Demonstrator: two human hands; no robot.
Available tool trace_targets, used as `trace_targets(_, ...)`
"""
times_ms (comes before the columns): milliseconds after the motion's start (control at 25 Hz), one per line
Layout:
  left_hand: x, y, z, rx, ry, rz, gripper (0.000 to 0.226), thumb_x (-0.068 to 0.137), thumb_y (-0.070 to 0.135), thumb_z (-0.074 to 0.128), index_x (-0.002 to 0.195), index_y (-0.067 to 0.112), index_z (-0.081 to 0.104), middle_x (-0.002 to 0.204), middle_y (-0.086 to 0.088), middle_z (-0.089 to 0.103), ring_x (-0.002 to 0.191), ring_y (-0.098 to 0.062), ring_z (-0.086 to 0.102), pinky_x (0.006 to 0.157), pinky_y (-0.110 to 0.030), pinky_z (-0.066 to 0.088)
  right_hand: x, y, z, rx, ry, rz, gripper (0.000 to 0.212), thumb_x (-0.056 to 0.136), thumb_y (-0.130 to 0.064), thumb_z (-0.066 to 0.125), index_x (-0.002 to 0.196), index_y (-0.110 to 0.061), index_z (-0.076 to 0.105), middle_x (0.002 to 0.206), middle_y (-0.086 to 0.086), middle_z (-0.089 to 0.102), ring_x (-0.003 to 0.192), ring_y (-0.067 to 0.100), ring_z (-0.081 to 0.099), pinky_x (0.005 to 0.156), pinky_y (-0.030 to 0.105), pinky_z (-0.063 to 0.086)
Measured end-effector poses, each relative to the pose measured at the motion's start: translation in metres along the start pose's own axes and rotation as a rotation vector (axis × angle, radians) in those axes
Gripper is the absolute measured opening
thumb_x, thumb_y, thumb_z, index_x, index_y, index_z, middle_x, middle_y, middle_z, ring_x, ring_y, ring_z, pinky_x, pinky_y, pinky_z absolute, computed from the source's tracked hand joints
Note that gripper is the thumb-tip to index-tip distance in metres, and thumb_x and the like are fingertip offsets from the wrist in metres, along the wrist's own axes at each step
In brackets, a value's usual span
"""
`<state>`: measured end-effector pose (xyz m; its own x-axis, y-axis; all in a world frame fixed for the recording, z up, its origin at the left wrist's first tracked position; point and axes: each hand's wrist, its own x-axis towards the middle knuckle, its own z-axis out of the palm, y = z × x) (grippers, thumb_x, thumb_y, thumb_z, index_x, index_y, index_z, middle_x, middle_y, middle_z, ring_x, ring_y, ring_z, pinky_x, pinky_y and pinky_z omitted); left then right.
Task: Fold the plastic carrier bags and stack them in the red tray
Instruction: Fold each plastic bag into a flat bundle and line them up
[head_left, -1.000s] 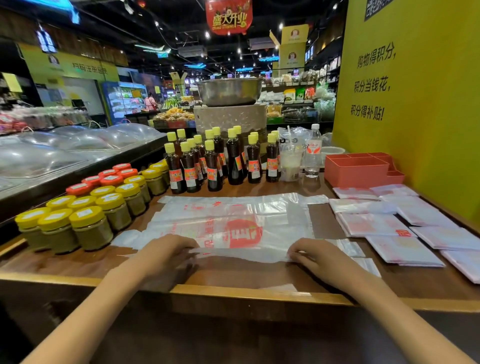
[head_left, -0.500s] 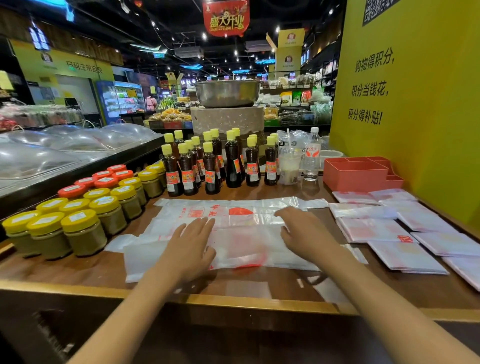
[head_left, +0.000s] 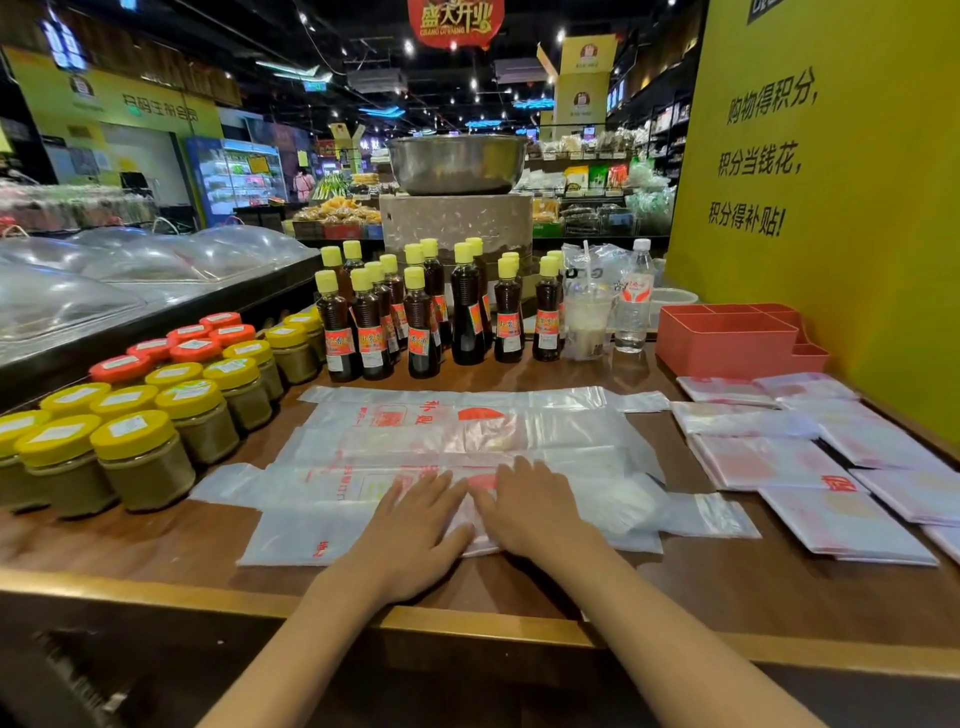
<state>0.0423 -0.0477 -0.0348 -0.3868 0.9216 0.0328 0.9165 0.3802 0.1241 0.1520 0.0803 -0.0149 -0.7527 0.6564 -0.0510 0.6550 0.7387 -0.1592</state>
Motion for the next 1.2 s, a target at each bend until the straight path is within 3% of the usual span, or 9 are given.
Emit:
trace_targets(120,-0.002,0.002,-0.003,-0.017,-0.009,0.003,0.061,0.104,0.055,0.022,0.159,0.036,0.006,0.167,0.009,-0.001,0.153,-0.009,-0.007,0.121,-0.038,-0.012,0.014,0.026,-0.015,0.043,-0.087,0.147,0.08,0.1,-0.066,0.023,0.158,-0.01,0.022,0.166,0.016,0.012,0.151,0.041,0.013,0.12,0.053,0.015)
trace_targets(400,-0.004,0.006,-0.006,-0.062,0.016,-0.006,0.064,0.101,0.06,0.029,0.158,0.036,0.013,0.167,0.01,0.006,0.153,-0.009,0.0,0.121,-0.036,-0.008,0.014,0.155,-0.031,0.004,0.042,0.403,0.086,0.092,-0.066,0.013,0.15,-0.007,0.038,0.155,0.023,0.034,0.142,0.041,0.029,0.118,0.053,0.025)
trace_targets(480,-0.005,0.008,-0.008,-0.083,0.016,0.006,0.066,0.099,0.064,0.029,0.157,0.037,0.015,0.166,0.012,0.007,0.153,-0.009,0.002,0.123,-0.037,-0.005,0.006,0.152,-0.04,-0.005,0.155,0.334,0.068,0.101,-0.052,0.026,0.148,-0.005,0.039,0.155,0.02,0.036,0.143,0.036,0.03,0.118,0.046,0.026)
trace_targets(600,-0.006,0.012,-0.012,-0.125,0.034,0.047,0.069,0.095,0.07,0.032,0.156,0.041,0.015,0.166,0.016,0.008,0.153,-0.008,0.004,0.122,-0.035,-0.001,-0.023,0.104,-0.05,-0.021,0.385,0.019,0.051,0.105,-0.039,0.036,0.149,-0.012,0.04,0.154,0.009,0.039,0.141,0.026,0.035,0.118,0.04,0.025)
trace_targets(720,-0.007,0.011,-0.011,-0.094,-0.02,0.089,0.081,0.088,0.08,0.021,0.157,0.04,0.01,0.166,0.015,0.003,0.153,-0.007,-0.001,0.123,-0.037,-0.002,-0.05,0.045,-0.03,0.033,0.21,-0.293,0.055,0.107,-0.042,0.032,0.159,-0.024,0.024,0.166,-0.002,0.02,0.153,0.017,0.014,0.125,0.04,0.007)
trace_targets(800,-0.005,0.008,-0.009,-0.073,-0.058,0.116,0.101,0.072,0.093,0.002,0.158,0.041,0.005,0.166,0.015,-0.002,0.153,-0.008,-0.005,0.123,-0.039,-0.005,-0.053,0.03,-0.01,0.051,0.015,-0.304,0.058,0.107,-0.049,0.025,0.16,-0.029,0.014,0.169,-0.005,0.007,0.155,0.014,0.002,0.126,0.043,0.001)
trace_targets(880,-0.004,0.004,-0.01,-0.046,-0.104,0.117,0.108,0.065,0.095,-0.005,0.158,0.041,0.0,0.165,0.015,-0.007,0.152,-0.008,-0.009,0.123,-0.041,-0.007,-0.05,0.04,0.0,0.033,-0.04,-0.245,0.063,0.105,-0.056,0.02,0.161,-0.03,0.01,0.169,-0.005,0.0,0.155,0.014,-0.003,0.125,0.044,-0.001)
trace_targets(1080,-0.016,-0.015,-0.022,-0.021,-0.192,0.037,0.089,0.084,0.083,0.026,0.157,0.04,-0.002,0.166,0.012,-0.01,0.153,-0.01,-0.009,0.122,-0.04,-0.006,-0.048,0.107,0.003,0.005,-0.005,-0.087,0.069,0.103,-0.061,0.017,0.162,-0.027,0.005,0.169,-0.003,-0.003,0.155,0.015,-0.006,0.125,0.043,-0.003)
trace_targets(1200,-0.037,-0.03,-0.039,-0.076,-0.193,0.012,0.083,0.088,0.077,0.042,0.157,0.043,0.011,0.165,0.015,0.006,0.152,-0.011,0.009,0.122,-0.036,0.01,-0.052,0.11,0.002,0.03,0.143,-0.103,0.073,0.1,-0.066,0.023,0.16,-0.026,0.017,0.169,-0.005,0.008,0.155,0.011,0.0,0.125,0.045,-0.006)
